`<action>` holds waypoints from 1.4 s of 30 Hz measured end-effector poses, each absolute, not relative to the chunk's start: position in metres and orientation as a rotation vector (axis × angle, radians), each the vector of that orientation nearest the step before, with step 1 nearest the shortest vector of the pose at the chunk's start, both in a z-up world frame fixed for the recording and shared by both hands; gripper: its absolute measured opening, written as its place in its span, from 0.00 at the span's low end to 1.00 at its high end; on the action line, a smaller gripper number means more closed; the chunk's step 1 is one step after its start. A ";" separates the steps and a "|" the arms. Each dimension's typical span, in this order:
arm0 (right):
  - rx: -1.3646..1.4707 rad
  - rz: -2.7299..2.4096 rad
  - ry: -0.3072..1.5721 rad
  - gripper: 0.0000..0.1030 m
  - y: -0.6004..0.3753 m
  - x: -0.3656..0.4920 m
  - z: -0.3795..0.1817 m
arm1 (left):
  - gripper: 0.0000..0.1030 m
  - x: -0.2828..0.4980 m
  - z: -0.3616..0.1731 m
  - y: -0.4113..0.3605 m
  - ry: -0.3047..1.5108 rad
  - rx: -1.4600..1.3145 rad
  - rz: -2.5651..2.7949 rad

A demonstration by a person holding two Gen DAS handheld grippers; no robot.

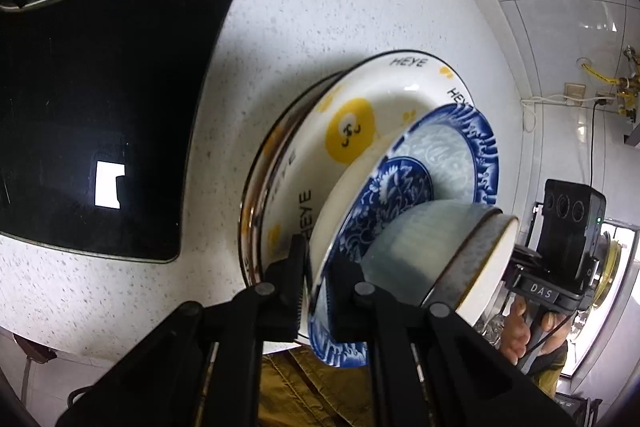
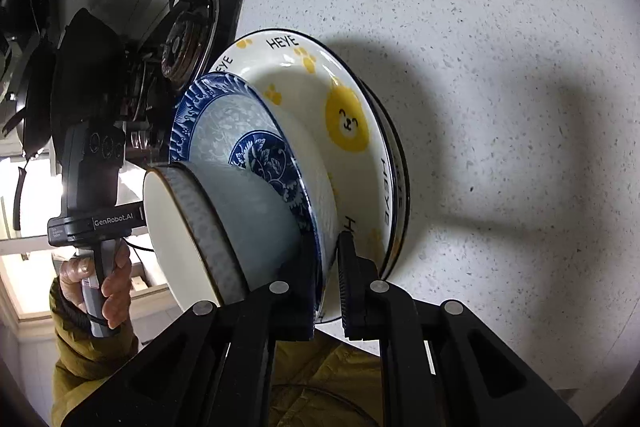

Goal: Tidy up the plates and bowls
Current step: 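Lower the blue-and-white plate onto the bear plate stack with the right gripper, then open the right gripper and pull the right tool back from the stack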

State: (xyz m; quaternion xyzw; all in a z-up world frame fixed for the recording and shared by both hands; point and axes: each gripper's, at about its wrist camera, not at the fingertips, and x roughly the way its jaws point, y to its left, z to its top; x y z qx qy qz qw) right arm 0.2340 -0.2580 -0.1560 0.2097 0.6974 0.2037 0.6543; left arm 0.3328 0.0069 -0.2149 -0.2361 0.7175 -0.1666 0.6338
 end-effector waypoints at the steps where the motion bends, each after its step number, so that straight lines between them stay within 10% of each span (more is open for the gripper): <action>1: 0.485 0.465 1.577 0.11 -0.258 0.234 -0.153 | 0.07 0.333 -0.213 0.008 1.627 -0.530 -0.380; 8: 0.466 0.422 1.411 0.14 -0.272 0.230 -0.121 | 0.17 0.336 -0.187 0.018 1.519 -0.485 -0.363; 21: 0.298 0.331 1.105 0.48 -0.252 0.199 -0.073 | 0.26 0.314 -0.147 0.034 1.335 -0.425 -0.369; 32: 0.243 0.224 0.730 0.66 -0.243 0.155 -0.013 | 0.28 0.279 -0.052 0.052 0.810 -0.272 -0.340; 42: 0.133 0.097 0.386 0.95 -0.220 0.093 0.042 | 0.52 0.205 0.033 0.046 0.384 -0.032 -0.267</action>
